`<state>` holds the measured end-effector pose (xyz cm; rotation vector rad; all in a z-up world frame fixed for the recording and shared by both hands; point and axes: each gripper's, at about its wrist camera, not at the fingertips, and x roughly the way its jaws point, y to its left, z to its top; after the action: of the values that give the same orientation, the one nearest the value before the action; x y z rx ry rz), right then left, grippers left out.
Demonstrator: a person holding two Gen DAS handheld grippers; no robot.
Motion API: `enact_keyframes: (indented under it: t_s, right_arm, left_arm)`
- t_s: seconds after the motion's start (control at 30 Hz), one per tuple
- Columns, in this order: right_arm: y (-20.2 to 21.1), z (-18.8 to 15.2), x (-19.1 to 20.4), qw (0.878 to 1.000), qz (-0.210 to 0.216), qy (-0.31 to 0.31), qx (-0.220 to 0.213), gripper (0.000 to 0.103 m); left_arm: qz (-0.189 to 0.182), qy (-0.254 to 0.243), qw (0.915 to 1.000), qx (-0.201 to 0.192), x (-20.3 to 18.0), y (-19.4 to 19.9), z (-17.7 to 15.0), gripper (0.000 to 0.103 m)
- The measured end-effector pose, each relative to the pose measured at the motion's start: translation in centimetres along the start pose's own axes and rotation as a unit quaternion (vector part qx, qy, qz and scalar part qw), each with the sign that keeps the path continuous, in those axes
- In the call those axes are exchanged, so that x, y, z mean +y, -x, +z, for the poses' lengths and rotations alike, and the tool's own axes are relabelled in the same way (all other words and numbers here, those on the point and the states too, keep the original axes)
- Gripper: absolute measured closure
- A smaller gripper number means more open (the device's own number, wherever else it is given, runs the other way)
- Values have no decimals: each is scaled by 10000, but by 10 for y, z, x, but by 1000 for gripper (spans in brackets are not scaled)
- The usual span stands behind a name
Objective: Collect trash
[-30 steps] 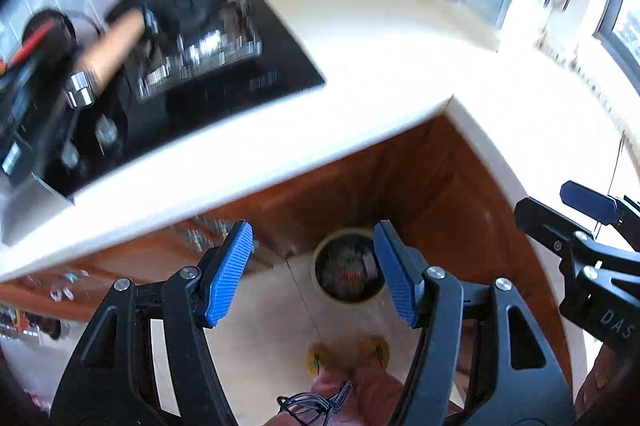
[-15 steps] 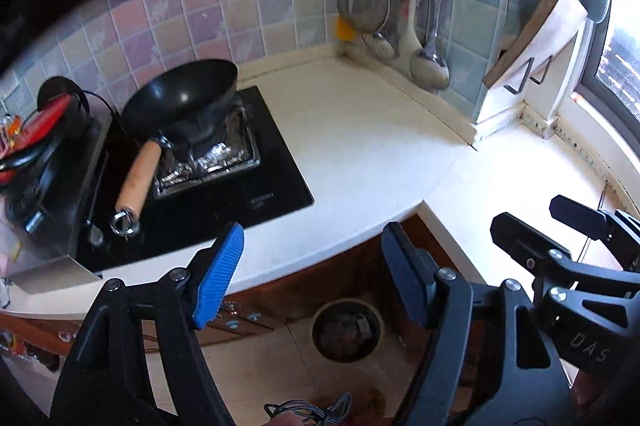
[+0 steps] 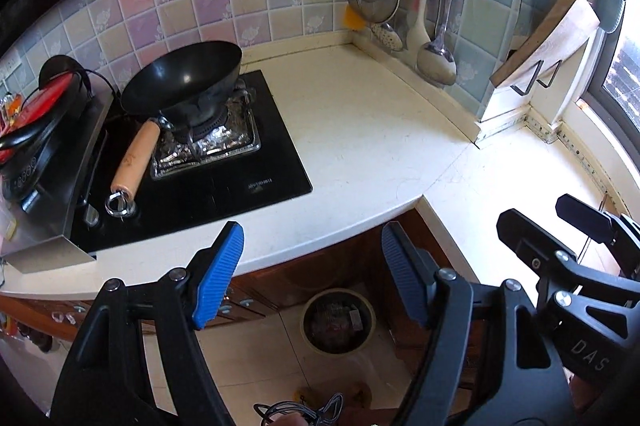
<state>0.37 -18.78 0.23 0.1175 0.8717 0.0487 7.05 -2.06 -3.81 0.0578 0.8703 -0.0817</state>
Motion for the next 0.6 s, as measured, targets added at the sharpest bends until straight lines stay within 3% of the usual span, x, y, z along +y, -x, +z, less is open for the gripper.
enact_keyframes:
  t_s: [0.6]
  right_arm:
    - [7,-18,-8,10000,-41,-35,28,26]
  left_arm:
    - [26,-50,10000,37,-7,7,-14,33]
